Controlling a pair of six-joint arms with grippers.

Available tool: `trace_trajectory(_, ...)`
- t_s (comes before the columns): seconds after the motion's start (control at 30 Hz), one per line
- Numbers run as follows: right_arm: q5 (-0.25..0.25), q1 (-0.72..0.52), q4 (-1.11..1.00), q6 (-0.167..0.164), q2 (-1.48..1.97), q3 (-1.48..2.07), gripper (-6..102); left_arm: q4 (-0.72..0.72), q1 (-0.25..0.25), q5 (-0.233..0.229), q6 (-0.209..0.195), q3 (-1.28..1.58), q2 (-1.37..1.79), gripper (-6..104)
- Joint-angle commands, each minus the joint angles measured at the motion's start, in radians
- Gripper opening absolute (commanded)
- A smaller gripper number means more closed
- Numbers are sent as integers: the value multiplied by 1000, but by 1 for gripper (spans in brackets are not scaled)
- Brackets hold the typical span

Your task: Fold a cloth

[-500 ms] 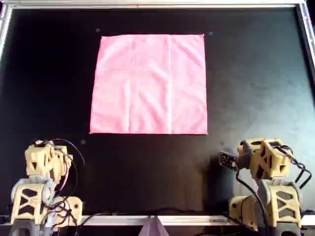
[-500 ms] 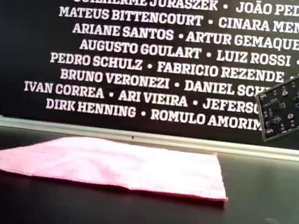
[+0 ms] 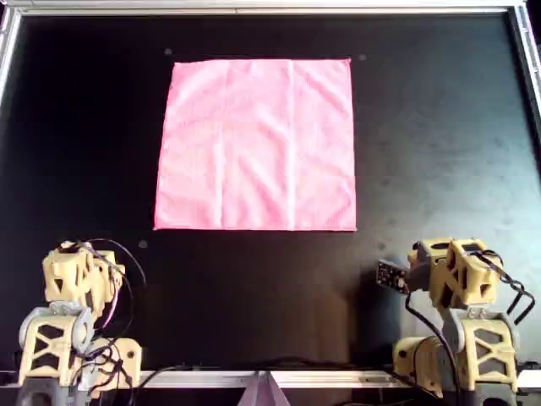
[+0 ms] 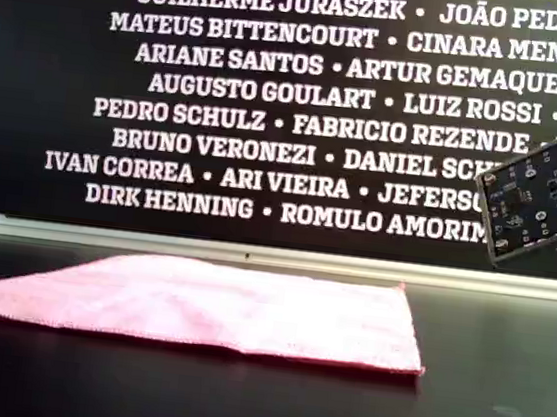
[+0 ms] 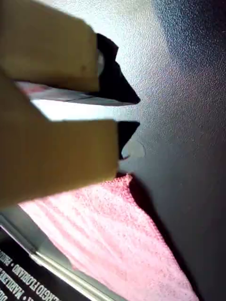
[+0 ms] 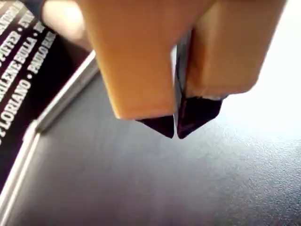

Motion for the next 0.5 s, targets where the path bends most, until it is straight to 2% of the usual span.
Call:
trace_trajectory(0.0, -5, -3, 9, -3, 31, 14, 3, -8, 5, 6, -5, -23, 9, 16)
trace_trajectory(0.13, -5, -3, 9, 5, 31, 14, 3, -8, 5, 6, -3, -23, 9, 18)
trace_trajectory(0.2, 12, -12, 9, -2, 29, 14, 3, -8, 5, 6, -2, -23, 8, 17)
trace_trajectory(0.3, 6, -15, 11, -2, 29, 14, 2, -6, 5, 5, -2, -23, 8, 18)
trace_trajectory(0.33, -3, -8, 11, 11, 29, 14, 2, -6, 5, 5, 8, -21, 8, 18)
trace_trajectory(0.4, -3, -3, 11, 12, 29, 14, 2, -5, 6, 5, 9, -21, 6, 18)
trace_trajectory(0.47, 2, -3, 11, -2, 29, 14, 2, -5, 6, 5, 9, -21, 6, 18)
